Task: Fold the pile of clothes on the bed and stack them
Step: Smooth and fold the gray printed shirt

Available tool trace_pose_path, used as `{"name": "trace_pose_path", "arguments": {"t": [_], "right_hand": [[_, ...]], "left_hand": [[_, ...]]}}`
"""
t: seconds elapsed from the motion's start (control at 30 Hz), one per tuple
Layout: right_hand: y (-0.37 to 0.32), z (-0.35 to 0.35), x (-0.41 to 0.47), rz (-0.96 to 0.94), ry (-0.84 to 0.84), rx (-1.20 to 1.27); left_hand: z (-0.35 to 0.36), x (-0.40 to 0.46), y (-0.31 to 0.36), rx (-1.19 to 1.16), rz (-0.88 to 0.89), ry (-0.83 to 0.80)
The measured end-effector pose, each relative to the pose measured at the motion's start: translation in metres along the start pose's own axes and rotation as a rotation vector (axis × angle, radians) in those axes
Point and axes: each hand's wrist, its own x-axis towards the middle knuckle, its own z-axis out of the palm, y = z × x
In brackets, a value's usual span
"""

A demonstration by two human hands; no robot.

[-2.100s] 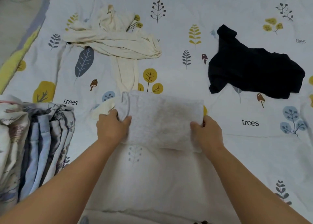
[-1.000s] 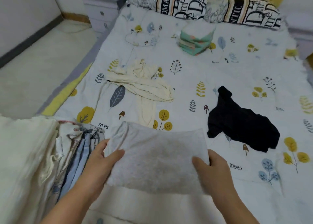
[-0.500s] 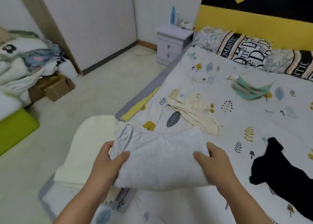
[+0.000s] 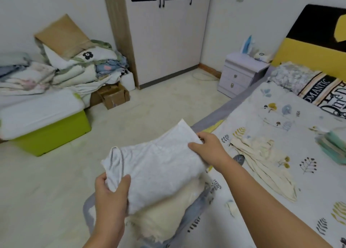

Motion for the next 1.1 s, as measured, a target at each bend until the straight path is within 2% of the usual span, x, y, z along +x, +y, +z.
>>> {"name": "trace_pose_path", "arguments": {"t": [0.1,0.2,0.3,0.43,0.5,0.6,0.63,0.7,0.77,0.83,0.87,0.93,0.97,1.1], "right_hand": [[0.02,0.031,0.024,0.067,-0.11,-0.072],[0.053,0.062,0.032,0.196,-0.221,-0.263],[0.067,0.076,0.033,0.193,-0.111,-0.371],[0.053,0.075,0.042,0.057,0.118,-0.26],[0.045,0.076,0.048,0.029,0.187,-0.267],[0.048,0.086,0.046,0.23,0.082,-0.487],[0.051,0.09,0.041,0.304,0.042,-0.493],[0.056,0.097,0.03,0.36,0.034,-0.409],[0.062,0.105,0.018,0.294,0.078,-0.345],[0.069,0.115,0.005,0.17,0.078,-0.371],[0.074,0.12,-0.001,0.121,0.038,-0.402],[0.084,0.127,-0.008,0.096,-0.078,-0.449],[0.09,0.128,-0.009,0.109,-0.125,-0.451],[0.099,0.124,-0.005,0.13,-0.216,-0.466]], "left_hand": [[0.005,0.004,-0.029,0.043,-0.139,0.05],[0.007,0.007,-0.051,0.06,-0.31,0.046],[0.004,0.013,-0.064,0.081,-0.36,0.023],[0.006,0.011,-0.067,0.009,-0.277,0.001],[0.008,0.006,-0.069,-0.02,-0.327,-0.023],[0.011,0.002,-0.069,0.041,-0.492,-0.074],[0.01,0.002,-0.068,0.087,-0.493,-0.049],[0.005,0.006,-0.067,0.283,-0.32,0.032],[-0.001,0.008,-0.063,0.595,0.084,0.051],[0.0,0.015,-0.059,0.858,0.558,-0.031],[0.002,0.019,-0.057,1.007,0.692,-0.145],[0.01,0.028,-0.055,1.292,0.641,-0.441],[0.011,0.033,-0.059,1.374,0.578,-0.527],[0.005,0.045,-0.086,1.41,0.366,-0.63]]}}
